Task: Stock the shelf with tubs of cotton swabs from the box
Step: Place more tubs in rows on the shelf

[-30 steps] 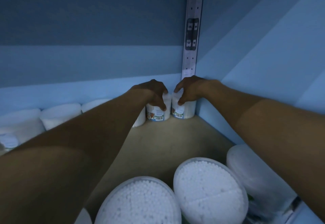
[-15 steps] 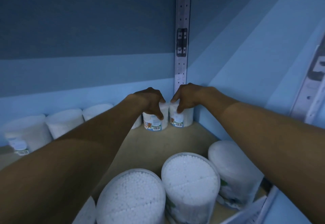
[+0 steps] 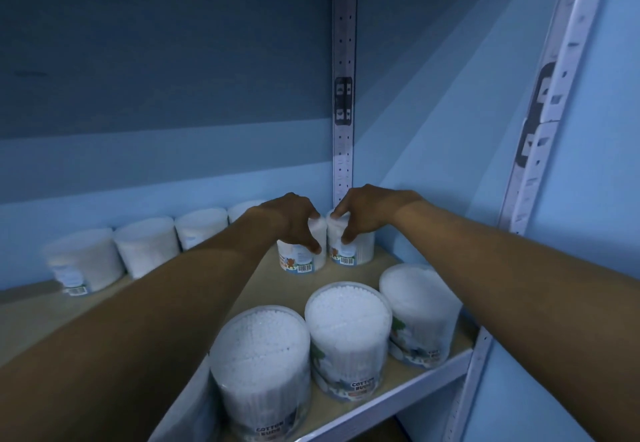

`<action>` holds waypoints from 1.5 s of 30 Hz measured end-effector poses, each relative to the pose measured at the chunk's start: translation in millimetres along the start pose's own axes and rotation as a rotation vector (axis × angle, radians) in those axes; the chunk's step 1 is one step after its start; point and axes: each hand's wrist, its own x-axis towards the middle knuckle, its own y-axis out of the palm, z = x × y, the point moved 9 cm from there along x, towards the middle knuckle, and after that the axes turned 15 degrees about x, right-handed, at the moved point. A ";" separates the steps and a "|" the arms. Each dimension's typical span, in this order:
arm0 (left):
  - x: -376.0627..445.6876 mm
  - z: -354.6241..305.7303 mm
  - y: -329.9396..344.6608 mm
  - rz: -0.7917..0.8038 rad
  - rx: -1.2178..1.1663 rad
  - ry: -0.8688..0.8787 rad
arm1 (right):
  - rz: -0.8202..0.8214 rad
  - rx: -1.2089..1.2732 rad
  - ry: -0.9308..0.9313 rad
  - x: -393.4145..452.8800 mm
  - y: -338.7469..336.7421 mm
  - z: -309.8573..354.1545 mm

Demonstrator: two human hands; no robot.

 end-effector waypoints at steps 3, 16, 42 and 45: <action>-1.9 -0.4 -0.5 0.053 -0.008 0.001 | -0.041 0.049 0.000 -3.2 -3.8 2.1; -4.4 4.3 -1.0 0.095 -0.067 -0.042 | -0.153 0.126 0.012 6.6 -5.9 -1.6; -2.7 17.2 6.1 0.227 -0.264 -0.129 | -0.041 0.088 0.045 0.6 -13.8 1.6; -3.5 16.7 4.8 0.212 -0.251 -0.154 | -0.003 0.021 -0.019 1.6 -10.0 -0.2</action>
